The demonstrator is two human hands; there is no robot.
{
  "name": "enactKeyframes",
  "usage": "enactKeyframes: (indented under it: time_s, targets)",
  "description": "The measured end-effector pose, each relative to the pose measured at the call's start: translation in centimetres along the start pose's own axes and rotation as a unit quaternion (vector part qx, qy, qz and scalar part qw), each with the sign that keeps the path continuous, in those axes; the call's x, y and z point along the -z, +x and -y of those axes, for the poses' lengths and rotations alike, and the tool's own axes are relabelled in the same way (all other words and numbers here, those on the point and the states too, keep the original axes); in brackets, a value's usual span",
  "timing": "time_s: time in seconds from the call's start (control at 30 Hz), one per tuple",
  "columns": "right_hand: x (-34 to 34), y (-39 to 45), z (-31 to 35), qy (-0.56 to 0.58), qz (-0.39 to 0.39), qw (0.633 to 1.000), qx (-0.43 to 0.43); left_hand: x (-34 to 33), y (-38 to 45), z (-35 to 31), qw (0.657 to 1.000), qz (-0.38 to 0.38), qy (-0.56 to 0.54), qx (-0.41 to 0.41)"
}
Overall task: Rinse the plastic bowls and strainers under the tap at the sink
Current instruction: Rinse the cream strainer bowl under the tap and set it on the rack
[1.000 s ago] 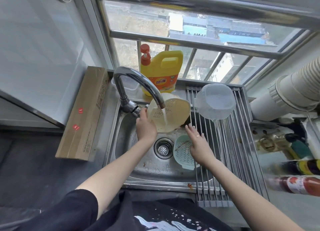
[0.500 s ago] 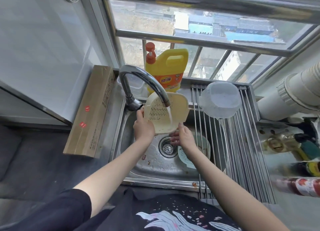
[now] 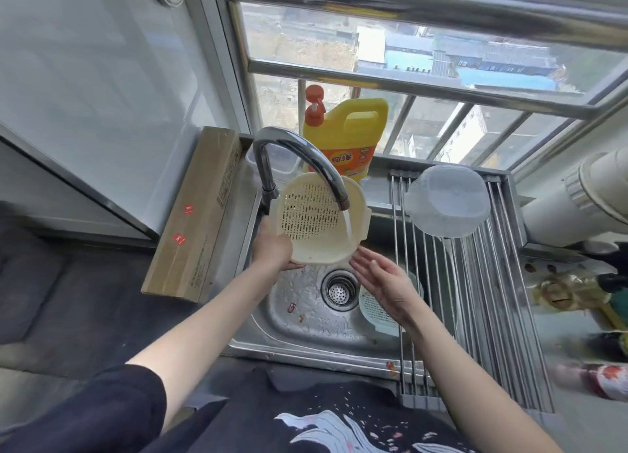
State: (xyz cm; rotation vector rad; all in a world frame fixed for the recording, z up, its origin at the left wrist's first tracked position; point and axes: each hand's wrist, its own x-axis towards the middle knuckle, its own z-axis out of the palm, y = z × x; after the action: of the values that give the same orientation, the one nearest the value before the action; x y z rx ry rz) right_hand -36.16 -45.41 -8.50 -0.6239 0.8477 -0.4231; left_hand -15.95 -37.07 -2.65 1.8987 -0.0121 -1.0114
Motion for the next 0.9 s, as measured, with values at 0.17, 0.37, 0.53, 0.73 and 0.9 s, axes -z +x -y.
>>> enactKeyframes:
  time_s: [0.17, 0.37, 0.53, 0.73, 0.9]
  targets:
    - [-3.7, 0.4, 0.0, -0.202, -0.076, 0.976, 0.003, -0.7, -1.1, -0.1, 0.999, 0.023, 0.044, -0.021]
    - [-5.0, 1.1, -1.5, -0.057, -0.142, 0.986, 0.066, -1.2, -1.3, -0.4, 0.998, 0.028, 0.046, -0.012]
    - [-1.4, 0.1, 0.3, 0.098, -0.107, 0.988, 0.050, -0.5, -0.5, -0.7, 0.997, 0.065, 0.030, 0.028]
    - [-5.0, -1.2, 3.6, -0.275, -0.124, 0.942, 0.149, -1.2, -0.5, -0.6, 0.994, 0.044, 0.097, -0.012]
    - [-11.7, 0.8, 4.4, -0.390, -0.043, 0.910, 0.135, -1.1, -1.1, -0.6, 0.992, 0.020, 0.119, -0.046]
